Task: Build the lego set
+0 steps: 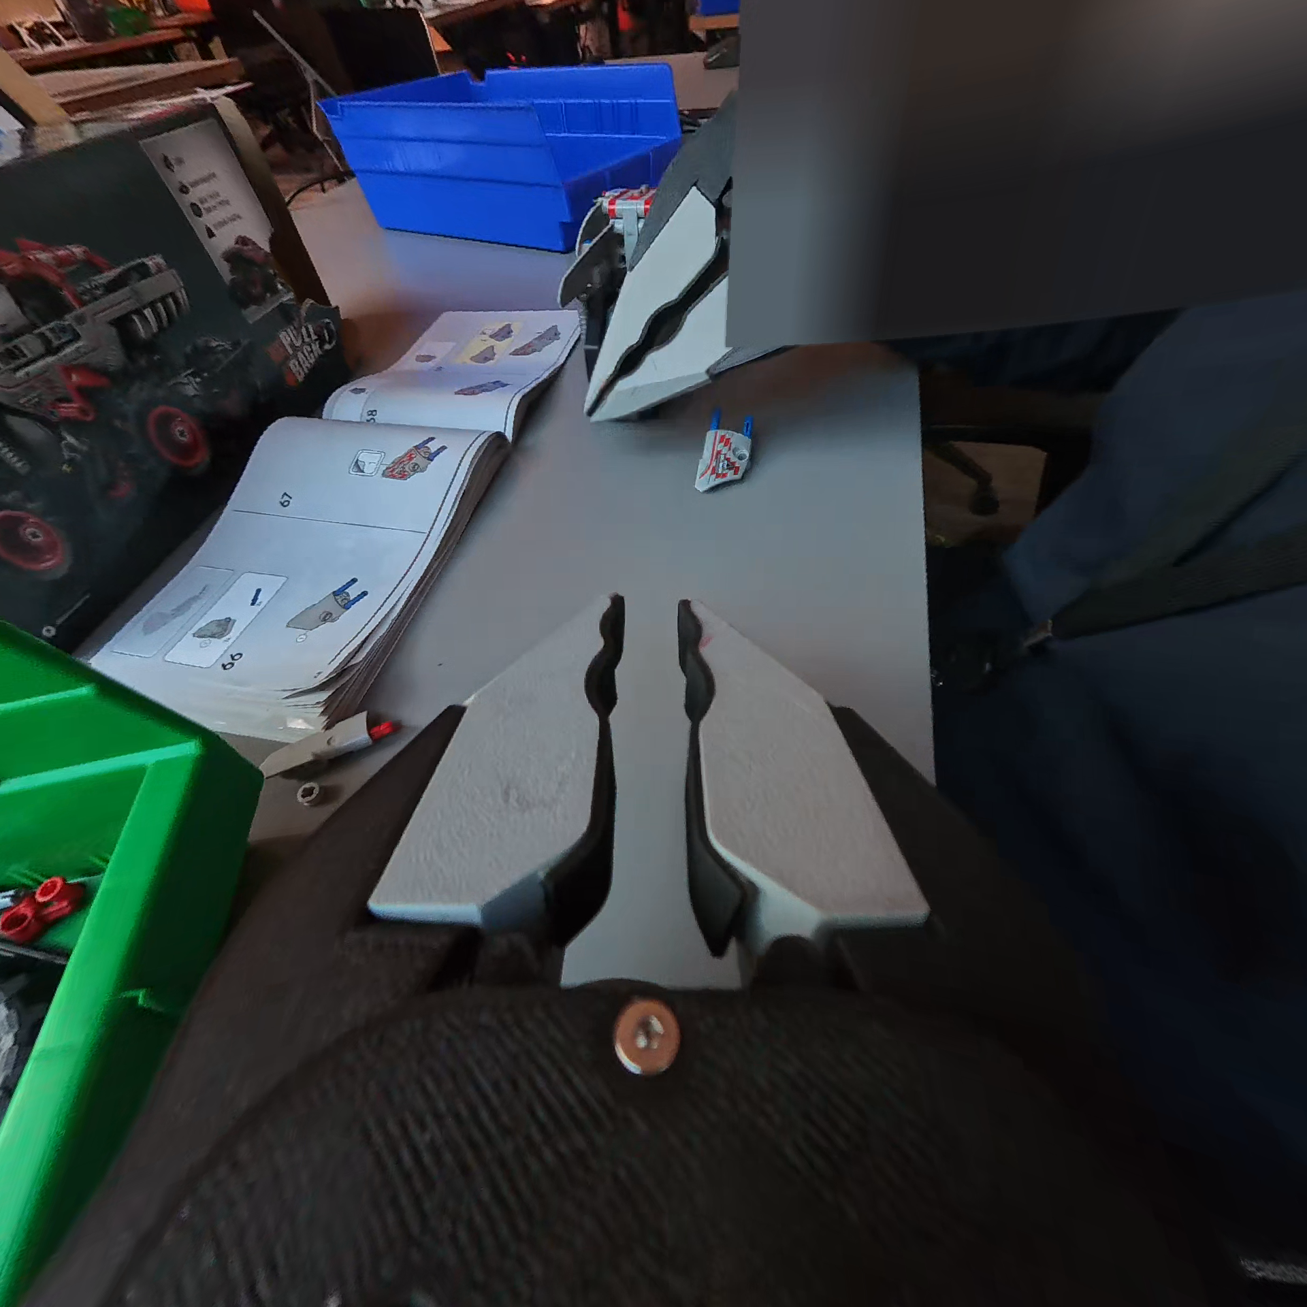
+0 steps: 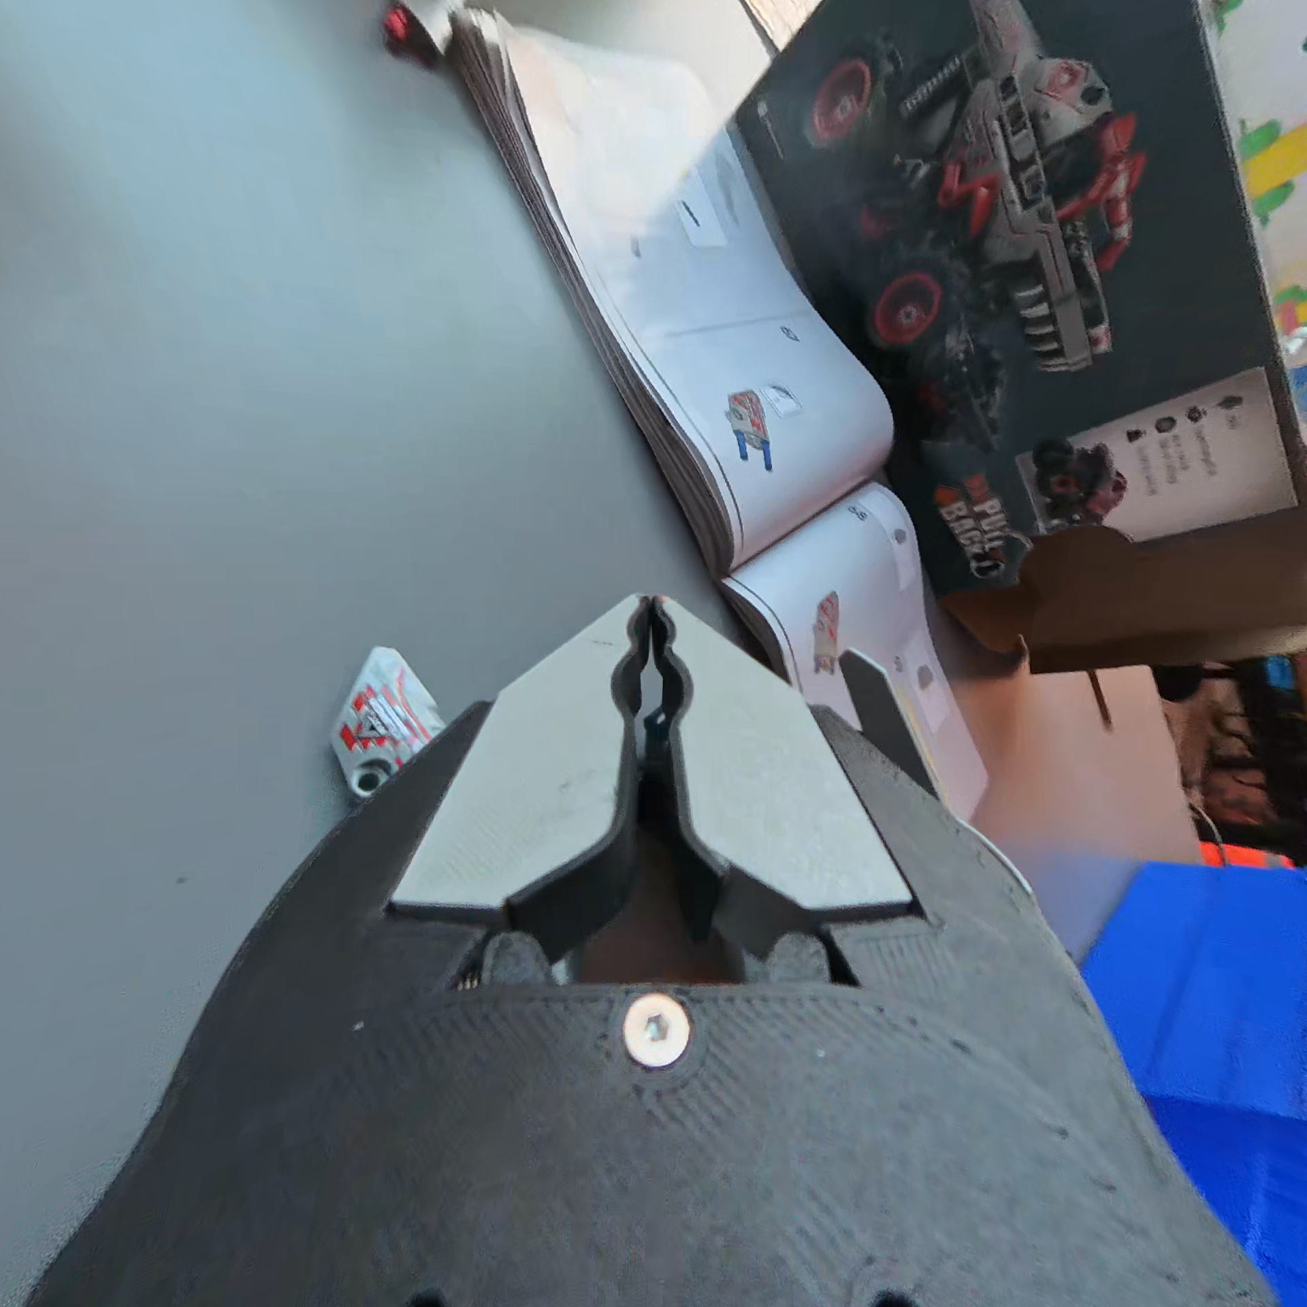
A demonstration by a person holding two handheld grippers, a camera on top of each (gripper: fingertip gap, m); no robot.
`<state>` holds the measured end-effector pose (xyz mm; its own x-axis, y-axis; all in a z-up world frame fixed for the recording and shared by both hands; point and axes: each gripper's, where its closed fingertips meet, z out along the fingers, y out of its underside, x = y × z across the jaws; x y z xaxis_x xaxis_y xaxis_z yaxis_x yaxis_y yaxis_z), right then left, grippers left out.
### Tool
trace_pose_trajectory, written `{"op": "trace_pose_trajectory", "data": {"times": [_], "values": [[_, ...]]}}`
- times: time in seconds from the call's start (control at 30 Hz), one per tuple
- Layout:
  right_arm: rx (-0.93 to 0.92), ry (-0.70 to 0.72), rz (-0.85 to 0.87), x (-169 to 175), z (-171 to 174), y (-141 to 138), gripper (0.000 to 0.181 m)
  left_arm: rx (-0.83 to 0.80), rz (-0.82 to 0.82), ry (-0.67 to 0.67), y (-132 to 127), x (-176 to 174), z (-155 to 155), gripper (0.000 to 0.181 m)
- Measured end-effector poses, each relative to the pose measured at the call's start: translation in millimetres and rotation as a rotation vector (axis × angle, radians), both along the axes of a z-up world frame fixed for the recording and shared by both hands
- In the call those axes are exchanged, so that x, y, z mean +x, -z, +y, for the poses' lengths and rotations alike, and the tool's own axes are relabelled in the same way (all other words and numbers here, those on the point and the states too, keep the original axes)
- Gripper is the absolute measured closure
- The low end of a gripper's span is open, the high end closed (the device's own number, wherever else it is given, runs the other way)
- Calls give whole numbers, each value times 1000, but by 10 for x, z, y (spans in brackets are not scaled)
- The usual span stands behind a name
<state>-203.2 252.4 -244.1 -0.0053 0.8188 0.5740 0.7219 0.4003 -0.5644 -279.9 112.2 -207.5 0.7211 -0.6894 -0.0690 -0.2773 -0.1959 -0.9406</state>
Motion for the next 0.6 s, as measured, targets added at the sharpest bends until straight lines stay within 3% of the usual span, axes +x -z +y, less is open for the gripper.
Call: {"op": "trace_pose_trajectory", "data": {"times": [0.03,0.2,0.33,0.6], "values": [[24,25,-18,40,52,18,181,8,4,-6,-5,-11,-12,170],[1,140,-78,300,241,205,181,48,99,-61,45,-196,-132,164],[-106,41,77,199,5,12,176,99,86,-102,-29,-355,-224,165],[-252,-238,286,-339,-446,-375,173,124,70,-142,-76,-443,-230,165]]}}
